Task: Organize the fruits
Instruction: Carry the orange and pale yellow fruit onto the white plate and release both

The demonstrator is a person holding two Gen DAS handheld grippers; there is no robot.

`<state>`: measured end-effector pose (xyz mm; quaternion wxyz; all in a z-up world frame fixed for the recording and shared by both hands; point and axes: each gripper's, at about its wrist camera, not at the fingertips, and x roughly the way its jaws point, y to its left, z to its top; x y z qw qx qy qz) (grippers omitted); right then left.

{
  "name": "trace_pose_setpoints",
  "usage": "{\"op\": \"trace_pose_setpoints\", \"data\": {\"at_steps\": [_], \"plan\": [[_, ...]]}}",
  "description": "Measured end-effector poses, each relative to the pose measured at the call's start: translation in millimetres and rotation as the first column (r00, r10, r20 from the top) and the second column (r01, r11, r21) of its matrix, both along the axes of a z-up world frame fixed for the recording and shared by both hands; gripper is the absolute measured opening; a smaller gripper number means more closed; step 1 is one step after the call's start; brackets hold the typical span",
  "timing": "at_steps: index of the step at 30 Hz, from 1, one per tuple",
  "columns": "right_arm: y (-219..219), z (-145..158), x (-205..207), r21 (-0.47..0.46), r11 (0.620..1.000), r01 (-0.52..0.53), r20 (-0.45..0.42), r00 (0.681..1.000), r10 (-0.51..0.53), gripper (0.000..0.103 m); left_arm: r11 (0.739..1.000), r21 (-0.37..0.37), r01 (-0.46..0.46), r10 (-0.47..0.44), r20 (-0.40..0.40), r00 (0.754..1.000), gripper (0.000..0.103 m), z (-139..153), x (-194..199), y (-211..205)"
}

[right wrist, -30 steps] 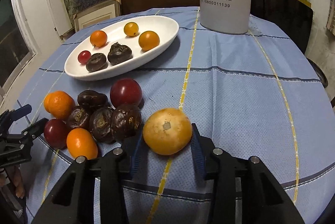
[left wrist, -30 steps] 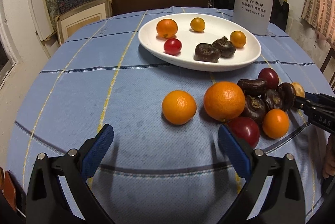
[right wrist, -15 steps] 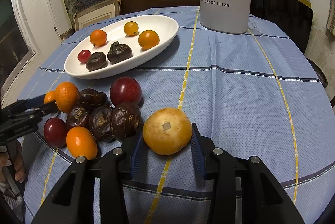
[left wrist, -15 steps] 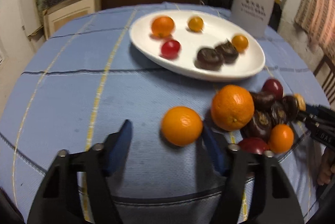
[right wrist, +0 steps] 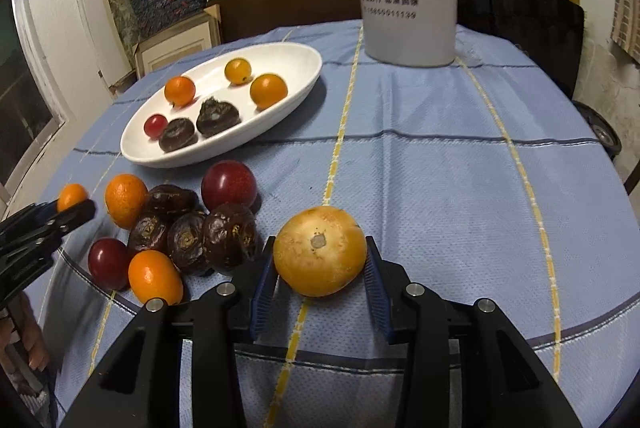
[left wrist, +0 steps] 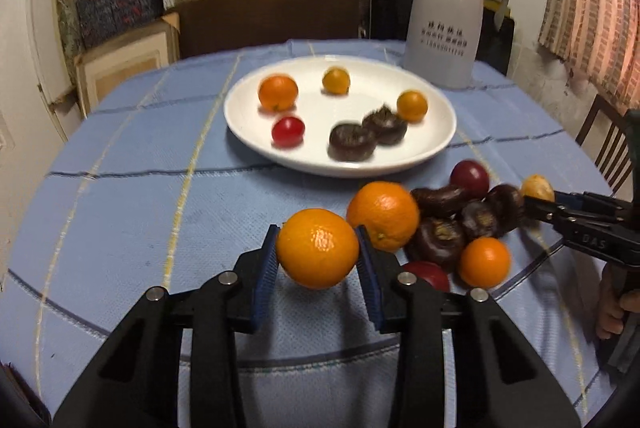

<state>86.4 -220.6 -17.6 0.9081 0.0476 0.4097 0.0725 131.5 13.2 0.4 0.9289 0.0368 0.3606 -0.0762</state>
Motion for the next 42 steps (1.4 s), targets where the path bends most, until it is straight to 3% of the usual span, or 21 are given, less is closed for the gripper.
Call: {"op": "trace_pose_setpoints", "data": {"at_steps": [5, 14, 20, 27, 33, 42], "plan": [[1.0, 8.2, -10.0, 0.003, 1.0, -0.002, 0.051, 0.999, 0.002, 0.042, 0.999, 0.013, -0.041, 0.04, 0.094, 0.995, 0.036, 19.1, -21.0, 1.3], [5.1, 29.1, -48.4, 0.028, 0.999, -0.017, 0.156, 0.988, 0.013, 0.042, 0.996, 0.041, -0.075, 0.067, 0.166, 0.984, 0.036, 37.4, -38.1, 3.8], [6.7, 68.0, -42.9, 0.083, 0.995, -0.062, 0.191, 0.981, 0.045, 0.042, 0.995, 0.058, -0.083, 0.071, 0.182, 0.981, 0.036, 59.6, -14.8, 3.2], [25.2, 124.3, -1.4, 0.09, 0.992, -0.094, 0.266, 0.962, 0.067, 0.042, 0.995, 0.063, -0.074, 0.061, 0.19, 0.98, 0.036, 73.5, 30.1, -7.6], [46.2, 107.2, 47.2, 0.155, 0.983, -0.097, 0.225, 0.972, 0.06, 0.042, 0.997, 0.049, -0.06, 0.053, 0.142, 0.988, 0.036, 59.0, 80.1, -19.0], [70.6, 58.9, 99.0, 0.064, 0.992, -0.108, 0.12, 0.988, 0.1, 0.042, 0.996, 0.071, -0.052, 0.047, 0.075, 0.996, 0.036, 19.4, 131.6, -26.2]]}}
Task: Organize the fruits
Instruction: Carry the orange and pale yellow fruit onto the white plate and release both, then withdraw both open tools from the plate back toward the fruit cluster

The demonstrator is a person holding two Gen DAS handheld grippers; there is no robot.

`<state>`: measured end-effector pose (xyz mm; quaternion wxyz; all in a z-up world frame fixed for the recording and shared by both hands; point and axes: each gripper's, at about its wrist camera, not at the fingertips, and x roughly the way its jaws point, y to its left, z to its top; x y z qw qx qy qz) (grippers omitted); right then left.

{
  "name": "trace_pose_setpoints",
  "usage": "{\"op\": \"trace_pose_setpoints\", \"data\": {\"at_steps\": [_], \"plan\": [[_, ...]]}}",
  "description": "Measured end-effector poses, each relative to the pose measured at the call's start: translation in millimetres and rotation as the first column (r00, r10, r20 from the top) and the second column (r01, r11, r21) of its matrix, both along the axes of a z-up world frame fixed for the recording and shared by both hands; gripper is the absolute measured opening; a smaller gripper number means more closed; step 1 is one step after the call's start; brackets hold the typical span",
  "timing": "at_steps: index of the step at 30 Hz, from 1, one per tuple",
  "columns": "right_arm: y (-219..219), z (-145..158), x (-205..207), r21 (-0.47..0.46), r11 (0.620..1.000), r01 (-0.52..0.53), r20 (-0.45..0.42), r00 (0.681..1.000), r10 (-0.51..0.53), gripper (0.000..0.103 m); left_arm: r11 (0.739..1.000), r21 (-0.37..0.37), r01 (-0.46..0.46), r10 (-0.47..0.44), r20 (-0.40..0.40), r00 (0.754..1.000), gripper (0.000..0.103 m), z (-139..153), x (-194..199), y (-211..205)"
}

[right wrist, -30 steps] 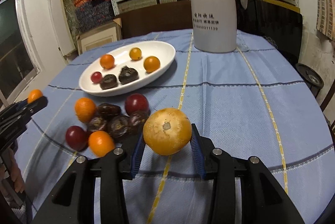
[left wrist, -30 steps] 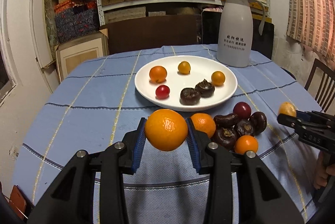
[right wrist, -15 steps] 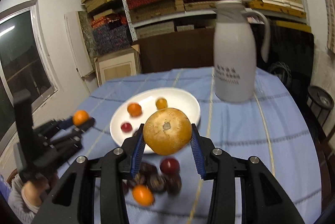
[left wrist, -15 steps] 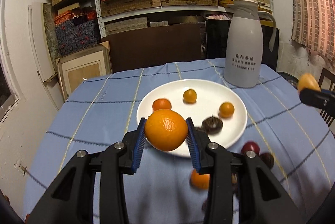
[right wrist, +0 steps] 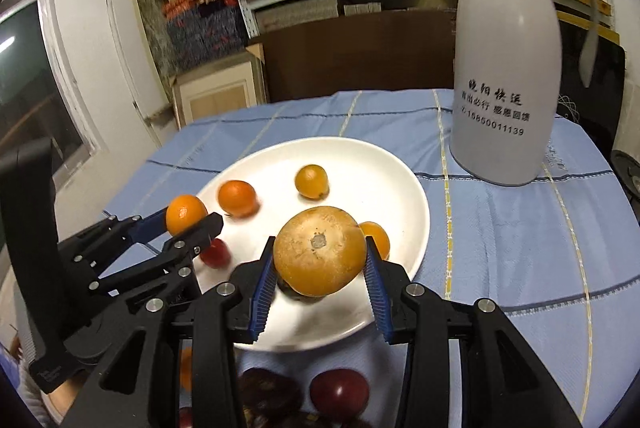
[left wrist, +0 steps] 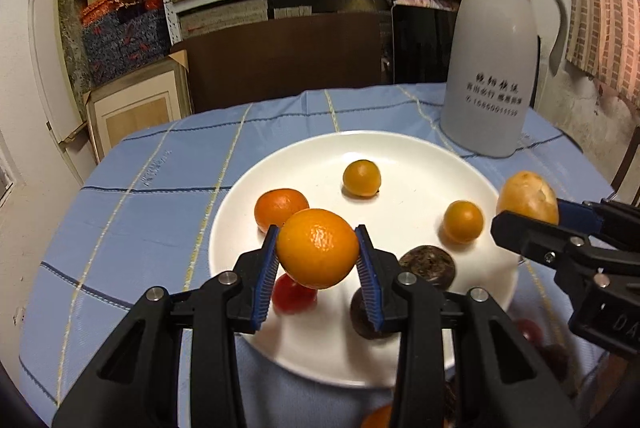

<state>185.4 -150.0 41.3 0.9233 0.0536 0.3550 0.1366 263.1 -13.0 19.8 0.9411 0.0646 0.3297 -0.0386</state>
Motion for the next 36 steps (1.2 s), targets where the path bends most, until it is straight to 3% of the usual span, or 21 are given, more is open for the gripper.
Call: {"op": "trace_pose_setpoints", "data": {"at_steps": [4, 8, 10, 13, 18, 22, 26, 29, 36], "plan": [[3.5, -12.1, 12.0, -0.012, 1.0, -0.009, -0.034, 0.999, 0.009, 0.043, 1.0, 0.008, 0.003, -0.003, -0.03, 1.0, 0.037, -12.3, 9.5, -1.6], [3.6, -13.2, 10.2, -0.017, 1.0, -0.006, -0.026, 1.0, 0.006, 0.051, 0.999, 0.045, 0.009, -0.009, -0.004, 1.0, 0.063, -13.3, 5.0, -6.8], [3.1, -6.7, 6.4, -0.024, 1.0, -0.002, -0.003, 1.0, 0.002, 0.052, 0.997, 0.072, 0.005, -0.006, 0.023, 1.0, 0.063, -8.9, -0.9, -8.9], [1.4, 8.9, -8.6, -0.029, 1.0, 0.004, 0.046, 0.999, -0.003, 0.059, 0.997, 0.073, 0.002, -0.006, 0.056, 0.998, 0.072, 2.0, -15.4, -9.7], [-4.1, 29.5, -40.7, -0.018, 1.0, -0.001, 0.101, 0.995, 0.002, 0.061, 0.996, 0.093, -0.013, 0.002, 0.117, 0.993, 0.073, 19.4, -51.0, -7.9], [-12.5, 31.9, -73.5, 0.001, 1.0, 0.003, 0.121, 0.993, -0.003, 0.065, 0.998, 0.061, -0.016, 0.007, 0.142, 0.99, 0.075, 31.1, -84.3, -3.8], [-28.4, 19.1, -105.7, 0.023, 0.999, 0.026, 0.12, 0.992, -0.029, 0.066, 0.999, 0.048, -0.014, 0.007, 0.152, 0.988, 0.077, 32.2, -115.5, -3.1], [-42.6, -3.8, -128.9, 0.044, 0.998, 0.051, 0.073, 0.996, -0.054, 0.066, 0.998, 0.056, -0.019, 0.011, 0.148, 0.989, 0.083, 25.3, -136.2, -4.7], [-37.1, -22.1, -157.0, -0.006, 1.0, 0.018, 0.038, 0.999, -0.017, 0.066, 0.998, 0.053, -0.041, 0.035, 0.125, 0.992, 0.084, 11.6, -171.7, 1.7]]}}
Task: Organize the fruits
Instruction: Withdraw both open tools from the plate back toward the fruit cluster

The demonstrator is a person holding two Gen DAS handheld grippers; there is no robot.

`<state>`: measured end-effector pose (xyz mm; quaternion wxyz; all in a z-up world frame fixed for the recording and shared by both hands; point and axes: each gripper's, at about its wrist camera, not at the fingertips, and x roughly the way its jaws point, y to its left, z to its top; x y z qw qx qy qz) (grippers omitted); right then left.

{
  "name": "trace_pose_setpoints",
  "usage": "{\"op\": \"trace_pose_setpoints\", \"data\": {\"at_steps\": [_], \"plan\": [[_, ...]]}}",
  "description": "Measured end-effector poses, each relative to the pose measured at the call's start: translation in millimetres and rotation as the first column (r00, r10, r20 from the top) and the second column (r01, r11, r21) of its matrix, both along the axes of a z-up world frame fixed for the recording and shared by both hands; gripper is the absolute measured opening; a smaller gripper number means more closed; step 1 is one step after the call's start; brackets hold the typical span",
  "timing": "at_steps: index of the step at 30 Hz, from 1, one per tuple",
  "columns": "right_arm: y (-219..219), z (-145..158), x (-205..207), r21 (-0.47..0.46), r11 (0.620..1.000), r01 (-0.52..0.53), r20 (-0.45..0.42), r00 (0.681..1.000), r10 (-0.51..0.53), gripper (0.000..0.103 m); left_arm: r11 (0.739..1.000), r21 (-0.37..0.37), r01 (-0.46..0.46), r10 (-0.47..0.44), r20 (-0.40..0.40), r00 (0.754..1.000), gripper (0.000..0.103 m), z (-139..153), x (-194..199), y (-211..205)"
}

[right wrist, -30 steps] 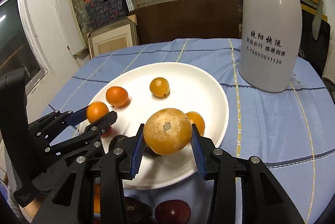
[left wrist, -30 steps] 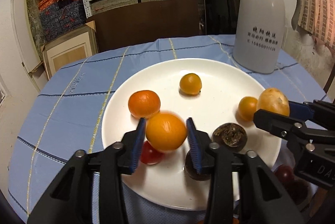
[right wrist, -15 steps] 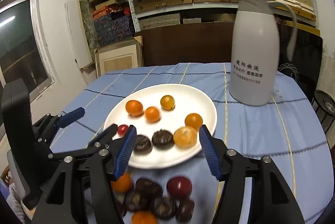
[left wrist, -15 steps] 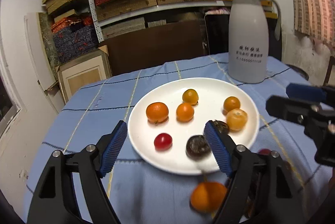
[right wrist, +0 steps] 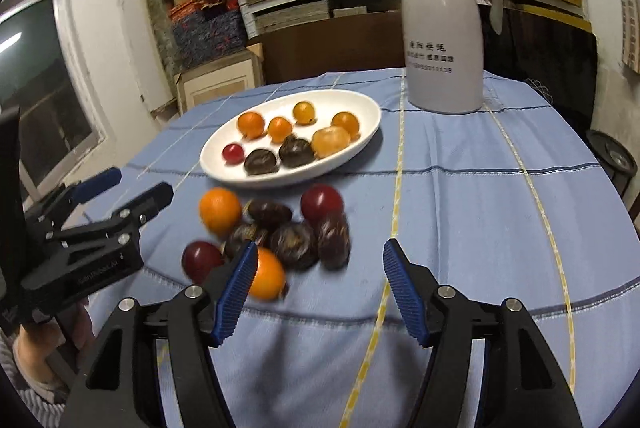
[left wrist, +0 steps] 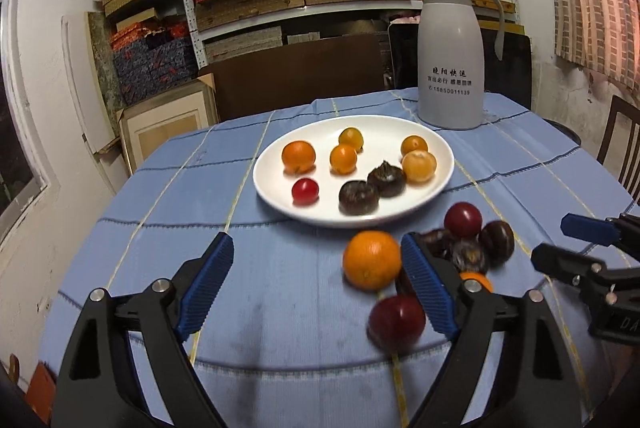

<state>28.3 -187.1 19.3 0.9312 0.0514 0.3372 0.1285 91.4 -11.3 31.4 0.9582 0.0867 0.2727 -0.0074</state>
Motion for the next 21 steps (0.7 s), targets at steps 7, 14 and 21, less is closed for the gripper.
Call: {"op": "trace_pose_setpoints", "data": {"at_steps": [7, 14, 21], "plan": [[20.2, -13.3, -14.4, -0.061, 0.996, -0.063, -0.015, 0.998, 0.062, 0.066, 1.0, -0.017, -0.019, 0.019, 0.002, 1.0, 0.087, -0.7, -15.3, 9.1], [18.3, -16.1, -10.9, -0.047, 0.997, -0.069, -0.038, 0.997, 0.067, 0.066, 1.0, -0.021, -0.018, 0.018, -0.011, 1.0, 0.088, -1.4, -12.9, 10.2], [21.8, -17.6, -10.7, -0.055, 0.995, -0.082, -0.044, 0.996, 0.079, 0.066, 1.0, -0.024, -0.016, 0.015, -0.012, 1.0, 0.088, -0.7, -11.7, 10.3]]}}
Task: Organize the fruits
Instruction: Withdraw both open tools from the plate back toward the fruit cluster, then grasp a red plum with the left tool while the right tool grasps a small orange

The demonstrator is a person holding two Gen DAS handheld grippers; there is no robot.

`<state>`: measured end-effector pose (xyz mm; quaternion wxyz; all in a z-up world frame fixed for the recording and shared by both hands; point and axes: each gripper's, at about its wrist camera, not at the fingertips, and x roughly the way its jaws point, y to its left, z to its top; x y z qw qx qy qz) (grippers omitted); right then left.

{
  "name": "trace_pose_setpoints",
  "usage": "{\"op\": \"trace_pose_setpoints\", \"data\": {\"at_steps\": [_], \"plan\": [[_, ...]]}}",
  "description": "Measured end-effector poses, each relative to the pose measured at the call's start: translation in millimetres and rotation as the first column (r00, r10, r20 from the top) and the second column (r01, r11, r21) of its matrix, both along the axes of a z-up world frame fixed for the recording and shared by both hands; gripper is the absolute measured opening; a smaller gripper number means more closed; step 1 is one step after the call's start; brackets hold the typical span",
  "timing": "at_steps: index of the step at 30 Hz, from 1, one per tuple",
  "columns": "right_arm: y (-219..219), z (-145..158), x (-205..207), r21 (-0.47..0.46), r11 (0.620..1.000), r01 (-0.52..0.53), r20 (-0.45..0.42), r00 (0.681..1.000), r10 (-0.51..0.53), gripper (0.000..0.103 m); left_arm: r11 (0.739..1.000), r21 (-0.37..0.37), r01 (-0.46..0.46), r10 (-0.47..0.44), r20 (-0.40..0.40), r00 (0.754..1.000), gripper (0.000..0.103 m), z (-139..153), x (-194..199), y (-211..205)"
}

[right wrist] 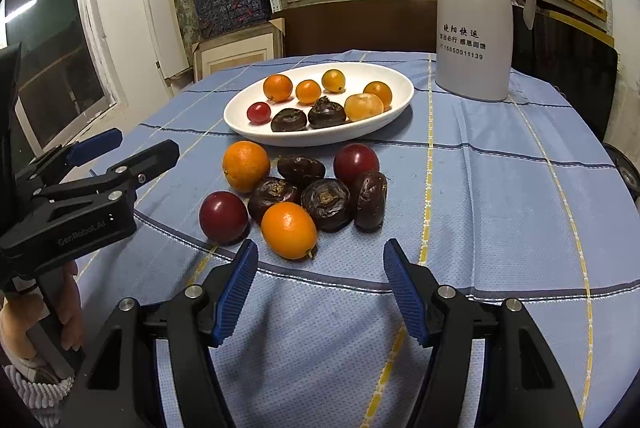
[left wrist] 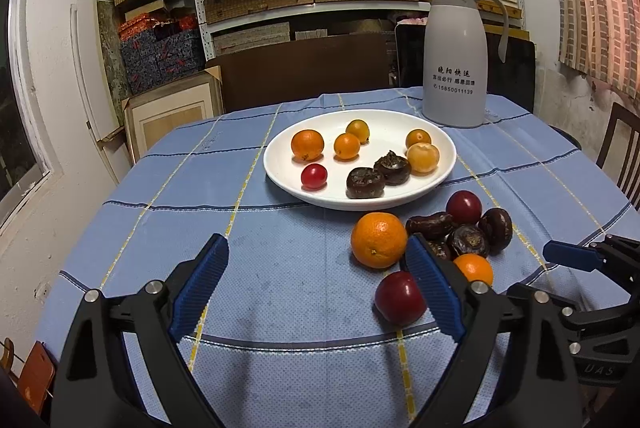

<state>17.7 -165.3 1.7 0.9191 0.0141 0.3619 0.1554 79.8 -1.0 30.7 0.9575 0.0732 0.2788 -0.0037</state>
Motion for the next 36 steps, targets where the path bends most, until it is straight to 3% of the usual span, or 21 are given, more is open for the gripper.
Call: {"op": "trace_pose_setpoints", "data": {"at_steps": [7, 12, 21, 27, 30, 36], "plan": [[0.3, -3.2, 4.9, 0.024, 1.0, -0.014, -0.025, 1.0, 0.014, 0.066, 1.0, 0.002, 0.003, -0.003, -0.006, 1.0, 0.088, -0.4, 0.8, -0.4], [7.4, -9.4, 13.5, 0.053, 0.998, -0.045, -0.072, 0.996, 0.049, 0.066, 1.0, 0.008, 0.007, -0.007, -0.053, 0.999, 0.088, -7.9, 7.5, -1.2], [16.4, -20.7, 29.4, 0.066, 0.996, -0.061, -0.139, 0.988, 0.07, 0.059, 0.989, -0.138, -0.051, 0.031, -0.139, 0.99, 0.088, -15.9, 21.3, 29.7], [20.8, -25.0, 43.3, 0.082, 0.995, -0.056, -0.162, 0.984, 0.069, 0.056, 0.989, -0.145, 0.024, -0.049, -0.175, 0.983, 0.088, -22.8, 21.1, 16.9], [21.5, -25.7, 47.5, 0.096, 0.993, -0.072, -0.17, 0.982, 0.087, 0.038, 0.991, -0.12, 0.063, -0.084, -0.183, 0.98, 0.088, -25.6, 16.7, 6.6], [3.5, -16.4, 35.4, 0.064, 0.997, -0.041, -0.144, 0.988, 0.05, 0.038, 0.986, -0.114, 0.125, -0.147, -0.206, 0.967, 0.088, -35.5, 10.8, -6.8]]}}
